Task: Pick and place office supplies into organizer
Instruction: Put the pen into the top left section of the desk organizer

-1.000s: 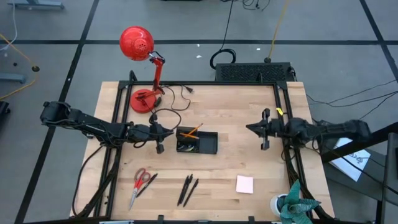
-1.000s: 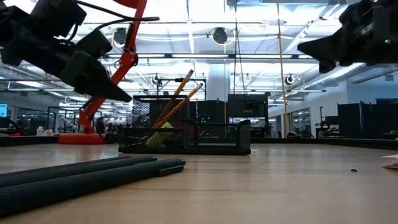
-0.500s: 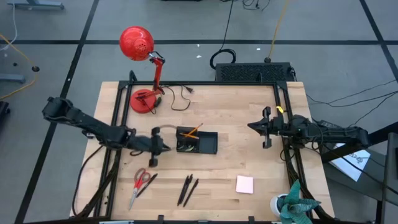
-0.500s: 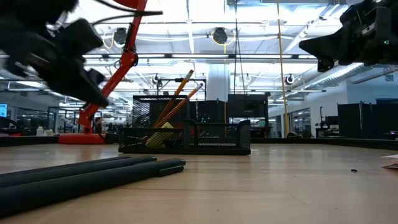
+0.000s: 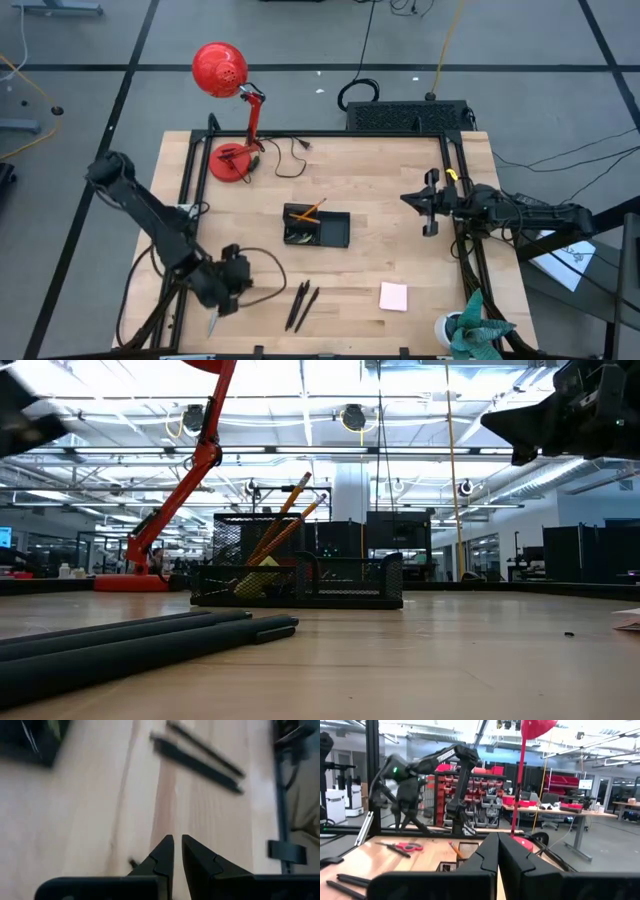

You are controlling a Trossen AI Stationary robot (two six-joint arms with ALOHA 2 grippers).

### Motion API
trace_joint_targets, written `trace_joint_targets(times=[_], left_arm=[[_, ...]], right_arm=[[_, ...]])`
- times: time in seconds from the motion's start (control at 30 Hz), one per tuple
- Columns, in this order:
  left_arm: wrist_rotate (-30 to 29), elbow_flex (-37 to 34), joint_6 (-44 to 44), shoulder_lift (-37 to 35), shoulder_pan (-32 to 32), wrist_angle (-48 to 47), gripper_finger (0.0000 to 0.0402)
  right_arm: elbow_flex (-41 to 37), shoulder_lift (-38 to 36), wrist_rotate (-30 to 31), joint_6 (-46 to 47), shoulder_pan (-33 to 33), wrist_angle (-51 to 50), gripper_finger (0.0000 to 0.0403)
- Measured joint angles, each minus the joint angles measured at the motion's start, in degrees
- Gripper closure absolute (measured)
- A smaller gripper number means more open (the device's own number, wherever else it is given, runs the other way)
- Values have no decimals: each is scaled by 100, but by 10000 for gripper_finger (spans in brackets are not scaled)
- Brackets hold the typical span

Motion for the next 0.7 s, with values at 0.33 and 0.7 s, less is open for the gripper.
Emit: trace_joint_targets(times=[0.33,0.7], left_arm=[[984,0,-2511,1122,-92,-205,351],[1066,0,-2121,1169,271,-294,220]], right_arm=[[0,0,-16,-26,0,143,403],[0,2,2,-368,0,508,403]])
